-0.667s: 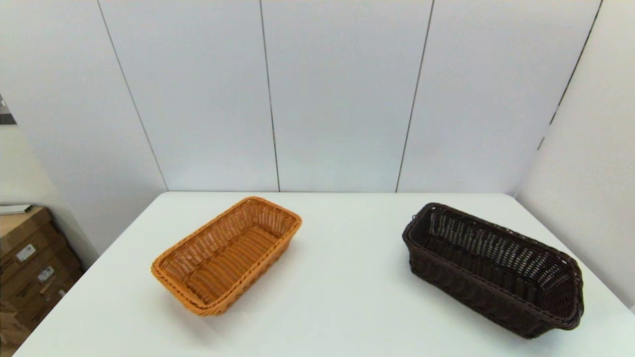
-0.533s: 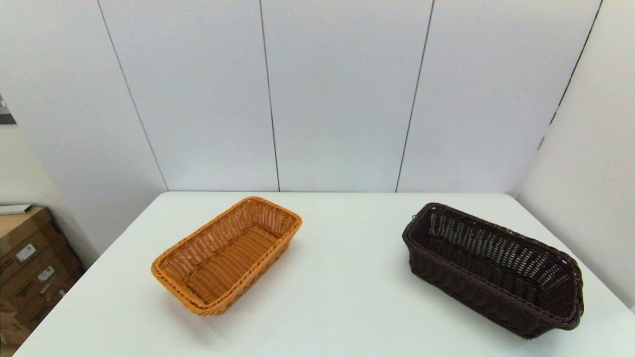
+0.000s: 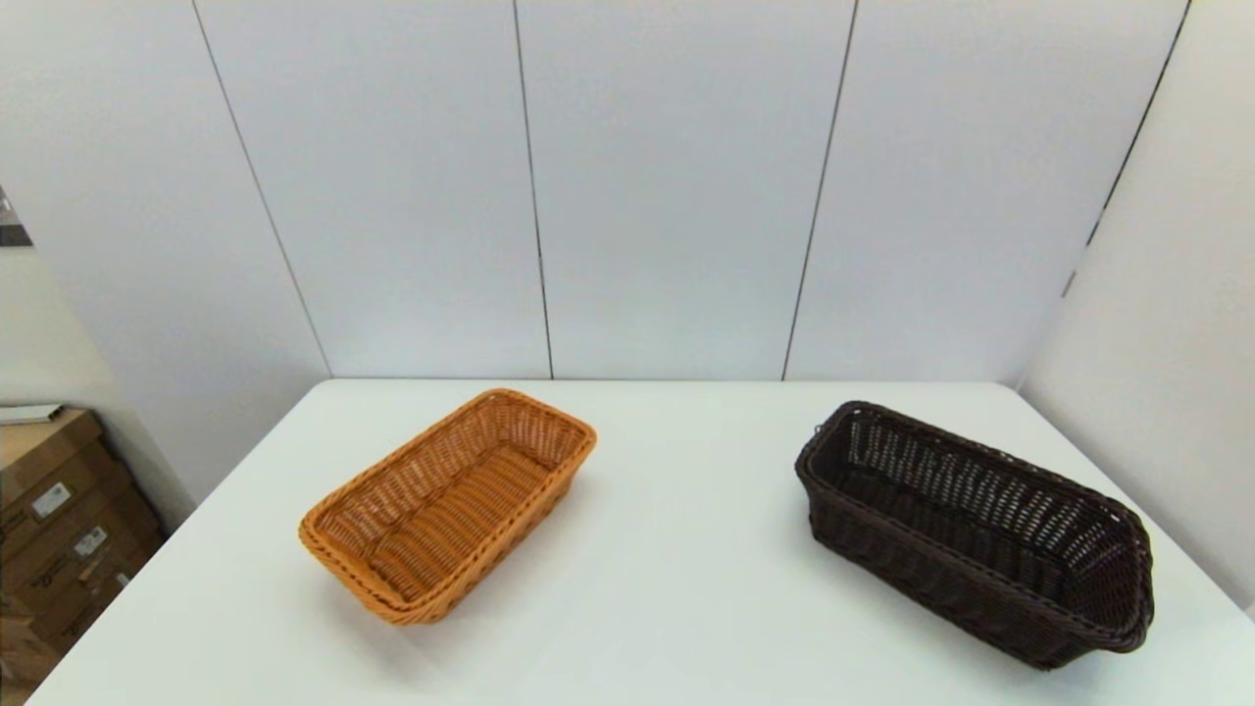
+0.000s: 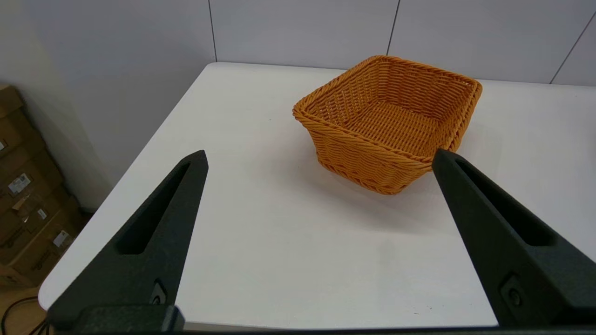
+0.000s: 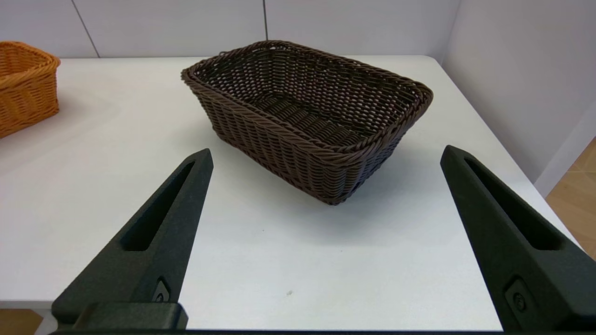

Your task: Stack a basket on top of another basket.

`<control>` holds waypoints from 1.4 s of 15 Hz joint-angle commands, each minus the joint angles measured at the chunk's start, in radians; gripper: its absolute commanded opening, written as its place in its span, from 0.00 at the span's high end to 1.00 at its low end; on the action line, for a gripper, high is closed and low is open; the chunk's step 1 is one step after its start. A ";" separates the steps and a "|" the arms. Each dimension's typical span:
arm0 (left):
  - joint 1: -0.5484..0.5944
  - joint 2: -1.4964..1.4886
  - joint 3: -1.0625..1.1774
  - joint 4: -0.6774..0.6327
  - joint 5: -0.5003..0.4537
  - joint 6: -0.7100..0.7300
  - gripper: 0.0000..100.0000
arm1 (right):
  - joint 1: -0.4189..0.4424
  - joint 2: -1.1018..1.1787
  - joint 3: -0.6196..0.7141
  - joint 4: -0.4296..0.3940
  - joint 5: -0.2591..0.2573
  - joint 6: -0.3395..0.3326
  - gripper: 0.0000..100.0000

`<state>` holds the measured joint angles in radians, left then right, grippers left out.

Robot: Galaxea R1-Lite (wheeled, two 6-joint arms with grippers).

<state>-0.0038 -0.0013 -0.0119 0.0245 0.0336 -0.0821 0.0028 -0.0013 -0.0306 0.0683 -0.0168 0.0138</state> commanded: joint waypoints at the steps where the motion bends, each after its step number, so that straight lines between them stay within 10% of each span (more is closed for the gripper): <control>1: 0.001 0.000 0.000 0.000 0.000 0.001 0.00 | 0.000 0.000 0.000 0.001 0.000 0.000 0.00; 12: -0.035 0.782 -0.882 0.046 0.057 -0.102 0.00 | 0.000 0.000 0.000 0.001 0.000 0.000 0.00; 21: -0.059 1.454 -1.530 0.821 0.247 -0.650 0.00 | 0.000 0.000 0.000 0.001 0.000 0.000 0.00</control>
<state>-0.0417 1.2200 -1.4253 0.5811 0.2655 -0.5353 0.0028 -0.0013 -0.0306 0.0683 -0.0168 0.0138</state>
